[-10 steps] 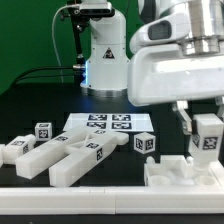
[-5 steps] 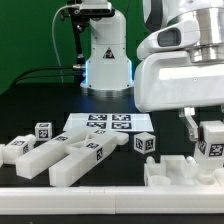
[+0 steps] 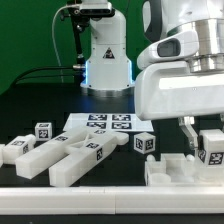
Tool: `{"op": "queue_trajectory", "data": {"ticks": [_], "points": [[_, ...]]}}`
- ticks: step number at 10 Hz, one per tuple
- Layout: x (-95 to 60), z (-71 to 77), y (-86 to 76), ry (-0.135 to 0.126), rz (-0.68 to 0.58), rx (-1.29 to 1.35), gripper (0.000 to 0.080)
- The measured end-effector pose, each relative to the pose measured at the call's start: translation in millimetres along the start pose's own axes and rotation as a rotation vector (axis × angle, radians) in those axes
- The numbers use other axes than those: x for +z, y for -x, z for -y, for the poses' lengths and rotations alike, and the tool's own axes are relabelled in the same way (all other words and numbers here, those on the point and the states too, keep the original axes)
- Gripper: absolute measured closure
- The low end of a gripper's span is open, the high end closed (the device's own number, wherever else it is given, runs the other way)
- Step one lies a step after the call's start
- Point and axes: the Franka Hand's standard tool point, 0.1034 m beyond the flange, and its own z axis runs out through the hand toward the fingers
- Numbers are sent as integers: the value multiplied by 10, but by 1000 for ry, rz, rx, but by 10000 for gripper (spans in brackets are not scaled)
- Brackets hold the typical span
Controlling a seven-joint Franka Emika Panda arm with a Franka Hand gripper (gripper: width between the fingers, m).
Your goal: Assemble chair
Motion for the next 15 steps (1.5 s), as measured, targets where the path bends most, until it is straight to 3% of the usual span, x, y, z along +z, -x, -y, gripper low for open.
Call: {"op": "queue_trajectory", "data": {"ticks": [5,6,7,10,11,12,14,15], "points": [[4,4,30,3,-20,-3,515],[11,15,34,-1,11,-2,290],[-14,22,-20,-7,36,10,194],[-25,94,-38,-35,327,89,152],[5,94,-73,-37,348,92,152],[-24,68,59,-45,467,78,150],[-18,50,22,-46,497,91,150],[-17,51,28,-44,498,99,230]]}}
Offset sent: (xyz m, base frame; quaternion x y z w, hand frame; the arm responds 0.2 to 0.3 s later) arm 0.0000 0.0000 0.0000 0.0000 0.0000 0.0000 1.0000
